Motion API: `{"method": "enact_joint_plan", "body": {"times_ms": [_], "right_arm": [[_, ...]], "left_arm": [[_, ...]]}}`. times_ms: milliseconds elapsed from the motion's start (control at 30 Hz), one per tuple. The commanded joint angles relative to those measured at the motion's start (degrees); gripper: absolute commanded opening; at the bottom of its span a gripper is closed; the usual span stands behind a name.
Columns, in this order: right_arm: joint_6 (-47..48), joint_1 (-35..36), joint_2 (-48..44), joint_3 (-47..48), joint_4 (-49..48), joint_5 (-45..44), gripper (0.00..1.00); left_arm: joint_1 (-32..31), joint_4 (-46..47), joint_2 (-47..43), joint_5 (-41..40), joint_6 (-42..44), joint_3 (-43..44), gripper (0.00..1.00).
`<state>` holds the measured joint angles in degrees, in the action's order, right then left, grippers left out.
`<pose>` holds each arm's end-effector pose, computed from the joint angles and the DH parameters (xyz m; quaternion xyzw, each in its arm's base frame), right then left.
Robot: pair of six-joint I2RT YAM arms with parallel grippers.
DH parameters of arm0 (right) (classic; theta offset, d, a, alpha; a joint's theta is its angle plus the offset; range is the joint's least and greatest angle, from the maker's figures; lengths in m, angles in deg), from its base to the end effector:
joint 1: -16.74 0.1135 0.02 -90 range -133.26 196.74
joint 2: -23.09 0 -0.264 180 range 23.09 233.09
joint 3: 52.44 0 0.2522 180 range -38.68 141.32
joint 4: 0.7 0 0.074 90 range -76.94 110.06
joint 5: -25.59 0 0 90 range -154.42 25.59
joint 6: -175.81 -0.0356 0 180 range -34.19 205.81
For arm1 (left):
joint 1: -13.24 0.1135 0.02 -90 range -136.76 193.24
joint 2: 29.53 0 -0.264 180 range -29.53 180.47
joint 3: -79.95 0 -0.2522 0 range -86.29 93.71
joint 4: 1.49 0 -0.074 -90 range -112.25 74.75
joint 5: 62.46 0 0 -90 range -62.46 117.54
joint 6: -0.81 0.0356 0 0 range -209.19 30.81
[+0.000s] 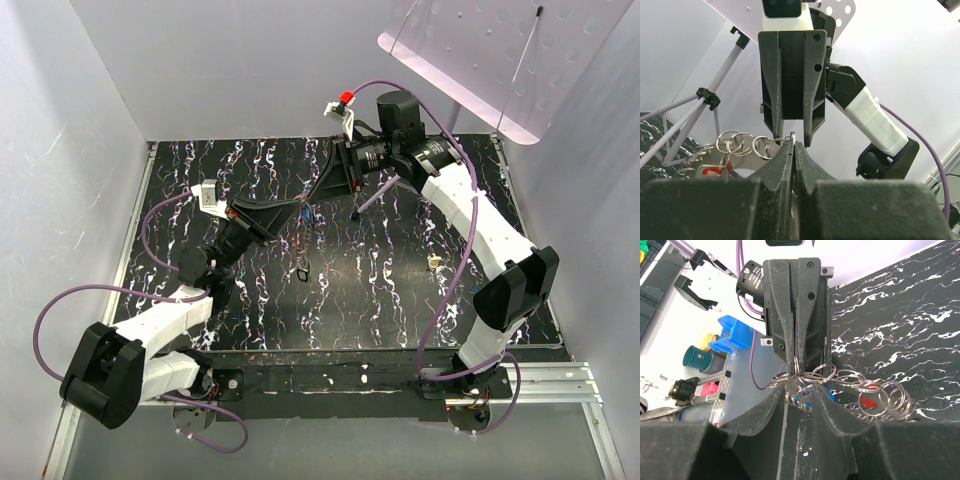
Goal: Put the keys on the keyring
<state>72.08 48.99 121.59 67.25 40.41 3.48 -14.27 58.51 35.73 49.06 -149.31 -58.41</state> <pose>0.3007 0.2287 0.4360 -0.4257 0.6188 0.6069 0.2599 0.1951 -0.1164 0.3158 0.0355 0.4721 -0.6678 0.5744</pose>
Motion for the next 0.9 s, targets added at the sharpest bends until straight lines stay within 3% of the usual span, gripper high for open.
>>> {"method": "enact_joint_plan", "body": {"times_ms": [0,133,233,467,867], "right_arm": [[-0.8,-0.1,-1.6,-0.5,-2.2,0.8,0.36],[-0.9,0.3,-1.7,-0.5,-2.7,1.5,0.32],[-1.4,0.5,-1.9,-1.2,-3.3,2.3,0.19],[-1.6,0.7,-2.2,-1.7,-3.8,3.2,0.01],[-0.2,0.7,-3.1,-3.5,-1.8,2.2,0.01]], "left_arm": [[-0.1,14.4,-1.1,0.1,-0.4,2.7,0.0],[-0.1,14.5,-1.2,0.0,-0.5,2.5,0.0],[-0.1,14.5,-1.2,0.0,-0.4,2.5,0.0],[-0.1,14.4,-1.3,-0.1,-0.2,2.6,0.0],[-0.1,14.5,-2.1,-0.3,0.6,3.0,0.0]]}}
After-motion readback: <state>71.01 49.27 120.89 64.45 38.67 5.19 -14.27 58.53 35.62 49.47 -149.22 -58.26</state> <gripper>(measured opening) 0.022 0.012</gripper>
